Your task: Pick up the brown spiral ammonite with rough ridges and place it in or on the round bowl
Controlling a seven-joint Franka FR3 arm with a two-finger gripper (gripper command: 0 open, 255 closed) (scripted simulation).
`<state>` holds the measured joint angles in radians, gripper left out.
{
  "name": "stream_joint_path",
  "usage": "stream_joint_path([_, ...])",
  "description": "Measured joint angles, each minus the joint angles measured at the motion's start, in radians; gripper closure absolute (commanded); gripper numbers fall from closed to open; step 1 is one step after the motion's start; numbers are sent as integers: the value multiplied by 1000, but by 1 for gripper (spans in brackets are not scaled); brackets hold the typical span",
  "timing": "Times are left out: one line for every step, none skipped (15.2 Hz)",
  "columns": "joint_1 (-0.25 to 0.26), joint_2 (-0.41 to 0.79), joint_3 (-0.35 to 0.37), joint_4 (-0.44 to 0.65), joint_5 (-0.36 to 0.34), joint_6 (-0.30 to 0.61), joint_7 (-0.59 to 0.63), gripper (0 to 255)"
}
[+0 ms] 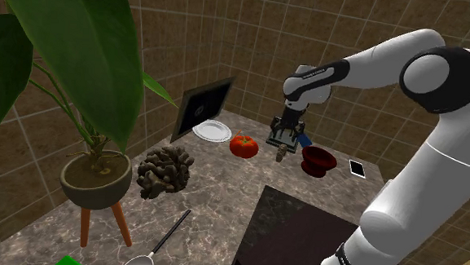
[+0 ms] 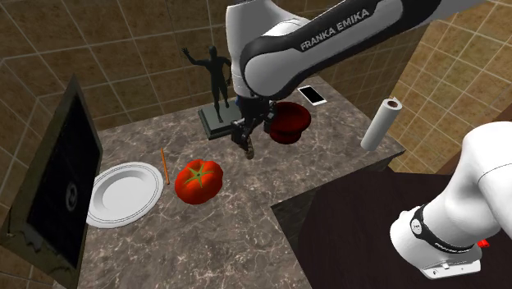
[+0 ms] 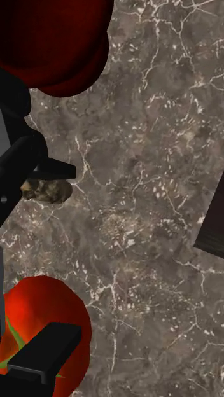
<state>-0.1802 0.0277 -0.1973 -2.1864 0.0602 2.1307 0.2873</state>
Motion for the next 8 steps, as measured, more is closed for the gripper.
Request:
stream_joint_path([-9,24,-8,10,8,14,3,0])
stream_joint_path([-17,66,-15,45,20,22,4,0])
stream_joint_path([-25,106,-21,71,33,36,8,0])
stream_joint_path([-31,131,-26,84,43,49,15,0])
stream_joint_path([-41,165,-31,112,55,55,17,0])
stream_joint_path([-52,203,-37,144,69,61,18,0])
stream_joint_path([-60,239,-41,169,82,71,24,0])
stream_joint_path([-69,268,-44,189,94,80,28,0])
